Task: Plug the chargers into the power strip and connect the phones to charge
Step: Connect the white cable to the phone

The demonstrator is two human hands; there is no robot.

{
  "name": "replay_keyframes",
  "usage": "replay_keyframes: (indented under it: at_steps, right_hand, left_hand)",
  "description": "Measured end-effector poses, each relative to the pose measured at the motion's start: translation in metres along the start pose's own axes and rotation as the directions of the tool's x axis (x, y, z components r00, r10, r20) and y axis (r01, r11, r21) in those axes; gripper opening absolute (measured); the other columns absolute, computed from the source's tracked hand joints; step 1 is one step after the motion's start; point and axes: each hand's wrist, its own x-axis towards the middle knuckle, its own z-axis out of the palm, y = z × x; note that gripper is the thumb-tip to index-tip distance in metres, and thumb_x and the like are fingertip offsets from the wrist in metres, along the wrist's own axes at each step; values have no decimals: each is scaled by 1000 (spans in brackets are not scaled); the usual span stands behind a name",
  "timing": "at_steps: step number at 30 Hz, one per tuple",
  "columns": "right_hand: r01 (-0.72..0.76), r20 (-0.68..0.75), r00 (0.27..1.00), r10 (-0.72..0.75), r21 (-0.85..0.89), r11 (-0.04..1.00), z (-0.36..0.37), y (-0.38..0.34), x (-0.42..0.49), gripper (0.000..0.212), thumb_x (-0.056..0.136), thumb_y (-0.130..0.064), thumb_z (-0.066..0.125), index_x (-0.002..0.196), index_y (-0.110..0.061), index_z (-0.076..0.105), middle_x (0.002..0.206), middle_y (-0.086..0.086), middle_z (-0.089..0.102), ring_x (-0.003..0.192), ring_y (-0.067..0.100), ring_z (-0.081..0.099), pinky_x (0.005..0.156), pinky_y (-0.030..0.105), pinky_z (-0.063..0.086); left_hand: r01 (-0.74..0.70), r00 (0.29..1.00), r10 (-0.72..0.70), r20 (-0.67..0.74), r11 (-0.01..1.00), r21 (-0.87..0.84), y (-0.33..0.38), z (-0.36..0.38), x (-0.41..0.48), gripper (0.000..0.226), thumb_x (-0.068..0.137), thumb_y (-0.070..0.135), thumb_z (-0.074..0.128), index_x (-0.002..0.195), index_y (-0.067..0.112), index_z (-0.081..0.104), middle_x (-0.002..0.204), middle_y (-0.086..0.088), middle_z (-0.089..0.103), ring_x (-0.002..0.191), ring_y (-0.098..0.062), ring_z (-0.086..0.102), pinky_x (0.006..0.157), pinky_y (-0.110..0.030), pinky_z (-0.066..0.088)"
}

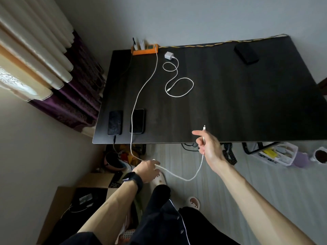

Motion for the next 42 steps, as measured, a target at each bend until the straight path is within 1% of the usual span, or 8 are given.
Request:
replay_keyframes:
  at_steps: [10, 21, 26, 28, 30, 32, 35, 42]
  right_hand:
    - [45, 172, 985, -8, -213, 976, 91, 4, 11, 22, 104, -33, 49, 109, -33, 71, 66, -9, 63, 60, 7, 46, 55, 17, 37]
    - [105, 90, 993, -72, -450, 887, 145, -4, 53, 23, 99, -44, 54, 92, -63, 66, 86, -21, 77, 62, 1, 56, 70, 42, 54]
    - [90, 21, 996, -89, -403, 911, 151, -5, 52, 7, 101, -39, 54, 100, -40, 60, 87, -18, 78, 57, 15, 52, 64, 44, 51]
    - [88, -9, 995, -102, -424, 901, 149, -5, 49, 9, 102, -38, 51, 101, -30, 56, 87, -18, 78, 51, 15, 50, 58, 42, 48]
    - [94, -5, 994, -108, -459, 884, 147, -6, 50, 14, 103, -37, 49, 99, -26, 58, 87, -17, 77, 49, 9, 49, 53, 33, 44]
    - [102, -11, 992, -122, -475, 874, 141, -5, 48, 16, 103, -34, 49, 95, -26, 61, 85, -17, 76, 48, 3, 49, 53, 19, 40]
    - [87, -45, 991, -123, -474, 876, 133, -9, 50, 17, 103, -33, 51, 93, -27, 63, 80, -15, 74, 52, 0, 53, 55, 15, 39]
    - [124, -83, 981, -176, -430, 894, 109, -38, 50, 17, 101, -31, 55, 93, -24, 68, 75, -9, 74, 59, 8, 56, 63, 31, 45]
  left_hand:
    - [57, 965, -155, -209, 910, -412, -16, -93, 99, 64, 89, 37, 67, 144, 14, 45, 145, -16, 42, 133, -33, 45, 112, -34, 36]
    - [269, 915, -280, -291, 960, -79, -50, -119, 174, 97, 85, 55, 67, 157, 20, 13, 149, -21, 30, 132, -39, 35, 107, -47, 36]
    - [297, 905, -339, -258, 936, -189, -46, -136, 180, 107, 75, 46, 77, 156, 20, 14, 142, -24, 36, 127, -45, 42, 108, -47, 35]
    - [290, 908, -401, -122, 811, -507, -43, -150, 179, 103, 70, 39, 84, 151, 11, 27, 139, -24, 46, 123, -42, 50, 101, -44, 47]
    - [221, 956, -270, 115, 404, -888, -41, -168, 171, 72, 68, 27, 88, 127, 1, 54, 113, -17, 67, 95, -28, 66, 68, -32, 58]
    - [275, 961, 11, 276, 70, -959, -38, -180, 154, 40, 67, 25, 86, 98, 6, 68, 78, -6, 69, 66, -18, 66, 53, -24, 52]
    - [263, 933, 269, 239, -53, -963, -24, -193, 136, 11, 81, 19, 73, 88, 12, 78, 78, -3, 73, 67, -15, 70, 59, -24, 55]
    - [195, 944, 293, 150, -131, -972, 22, -205, 113, 42, 95, -9, 42, 133, 2, 57, 111, -17, 70, 85, -24, 74, 64, -31, 60]
